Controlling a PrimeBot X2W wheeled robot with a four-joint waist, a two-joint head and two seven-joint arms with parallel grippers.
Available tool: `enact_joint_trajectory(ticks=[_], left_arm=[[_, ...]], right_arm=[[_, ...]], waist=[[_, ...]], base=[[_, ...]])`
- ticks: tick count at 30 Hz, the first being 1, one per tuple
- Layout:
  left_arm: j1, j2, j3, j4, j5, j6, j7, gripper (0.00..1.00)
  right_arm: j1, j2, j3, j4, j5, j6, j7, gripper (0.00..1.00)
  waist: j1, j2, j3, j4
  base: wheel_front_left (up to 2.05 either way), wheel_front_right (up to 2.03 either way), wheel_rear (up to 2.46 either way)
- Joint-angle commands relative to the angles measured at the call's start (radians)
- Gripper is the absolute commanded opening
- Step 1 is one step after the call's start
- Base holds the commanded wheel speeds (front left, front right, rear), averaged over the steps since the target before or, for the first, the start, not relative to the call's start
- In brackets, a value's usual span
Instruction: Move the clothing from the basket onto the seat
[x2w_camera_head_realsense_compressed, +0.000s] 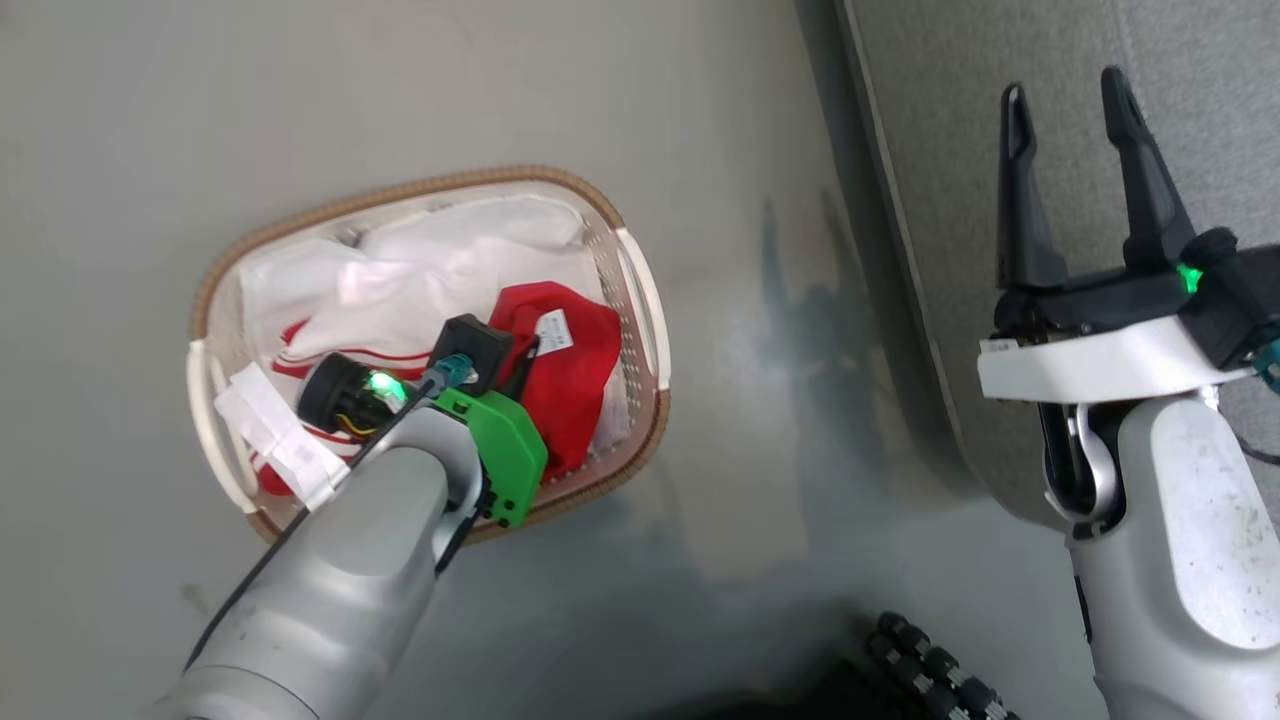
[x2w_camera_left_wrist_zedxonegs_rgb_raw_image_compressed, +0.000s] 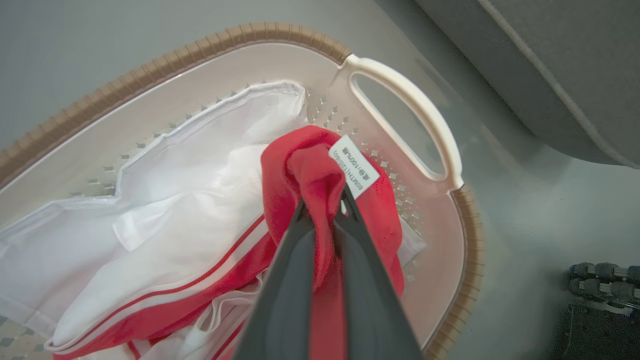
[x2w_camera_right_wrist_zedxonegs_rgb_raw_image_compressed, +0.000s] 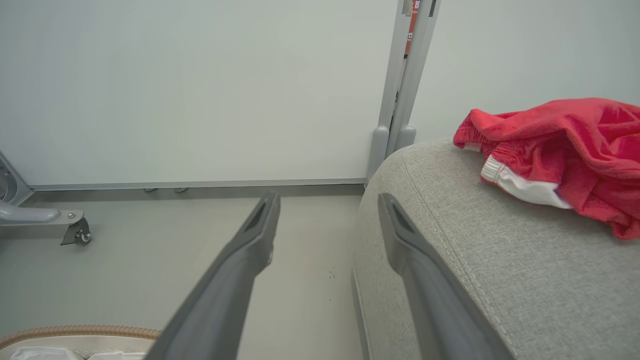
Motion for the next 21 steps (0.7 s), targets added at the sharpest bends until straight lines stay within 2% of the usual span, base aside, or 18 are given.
enact_joint_trajectory(ticks=[1, 9, 21], left_arm=[[0.019, -0.007, 0.002, -0.02, -0.018, 0.001, -0.015, 0.0], [0.061, 0.035, -0.011, -0.184, -0.063, 0.001, -0.047, 0.0], [0.142, 0.104, 0.038, -0.456, -0.083, 0.001, -0.048, 0.0]], right_arm=[[0.025, -0.004, -0.008, 0.009, -0.009, -0.001, -0.005, 1.0], [0.122, -0.004, -0.023, 0.075, -0.041, -0.001, -0.005, 1.0], [0.259, -0.004, 0.001, 0.155, -0.041, -0.001, -0.005, 1.0]], waist=[[-0.0001, 0.0, -0.116, 0.057], [-0.0001, 0.0, -0.336, 0.135], [-0.0001, 0.0, -0.626, 0.185]], base=[[0.0, 0.0, 0.0], [0.0, 0.0, 0.0], [0.0, 0.0, 0.0]])
